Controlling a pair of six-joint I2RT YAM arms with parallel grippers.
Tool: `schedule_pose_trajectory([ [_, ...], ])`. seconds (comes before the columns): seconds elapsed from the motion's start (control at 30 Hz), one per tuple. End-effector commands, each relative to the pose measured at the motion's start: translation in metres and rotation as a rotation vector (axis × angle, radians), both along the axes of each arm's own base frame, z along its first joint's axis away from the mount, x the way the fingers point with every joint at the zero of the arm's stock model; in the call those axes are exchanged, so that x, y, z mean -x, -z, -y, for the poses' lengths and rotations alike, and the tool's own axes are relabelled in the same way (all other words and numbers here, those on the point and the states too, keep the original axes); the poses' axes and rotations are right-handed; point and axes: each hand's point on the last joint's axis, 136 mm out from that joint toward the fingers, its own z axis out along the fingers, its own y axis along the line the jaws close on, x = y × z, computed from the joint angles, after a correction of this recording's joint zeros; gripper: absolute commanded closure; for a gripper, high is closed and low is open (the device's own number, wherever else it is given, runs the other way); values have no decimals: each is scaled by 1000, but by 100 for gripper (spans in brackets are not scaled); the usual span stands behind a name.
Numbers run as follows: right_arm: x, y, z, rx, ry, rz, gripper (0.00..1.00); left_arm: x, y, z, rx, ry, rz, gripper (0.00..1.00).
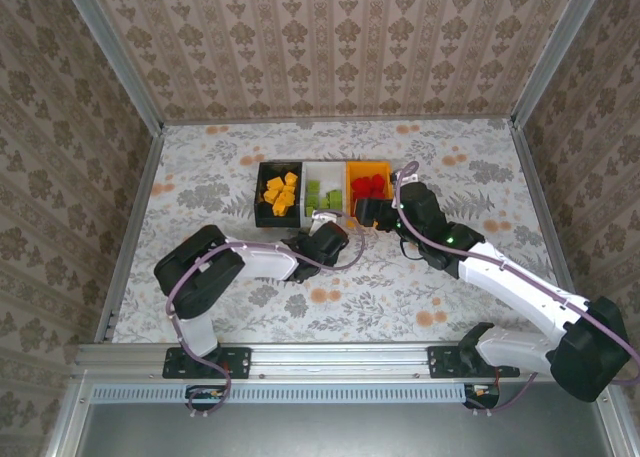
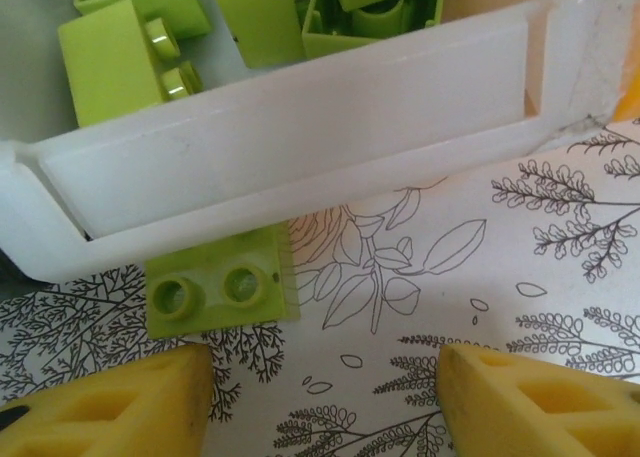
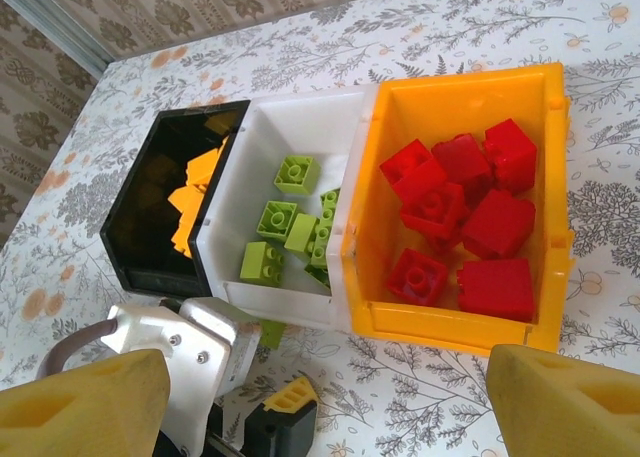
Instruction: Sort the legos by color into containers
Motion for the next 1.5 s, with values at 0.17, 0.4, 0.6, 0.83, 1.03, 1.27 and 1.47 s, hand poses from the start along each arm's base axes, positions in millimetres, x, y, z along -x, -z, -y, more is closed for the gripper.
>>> schedule_pose_trajectory([
  [0.17, 0, -14, 12, -5, 29, 41, 16, 24, -10, -39, 7, -97, 17, 32],
  [0.4, -1, -16, 14, -8, 35, 42, 16, 26, -43, -38, 157, -85, -5, 24],
  [0.6, 1, -15, 15, -14, 34, 36, 16, 16, -29, -31, 133, -56, -31, 23],
  [0.83, 3, -19, 19, -14, 39, 42, 16, 2, -1, -30, 99, -81, -20, 25],
  [1.03, 4, -26, 23, -22, 46, 56, 16, -9, 9, -29, 48, -74, 26, 26],
  [1.27, 4, -30, 23, -32, 43, 64, 16, -16, 23, -30, 42, -75, 39, 34],
  [1.47, 5, -29, 23, -28, 40, 60, 16, -15, 20, -30, 65, -62, 79, 52],
])
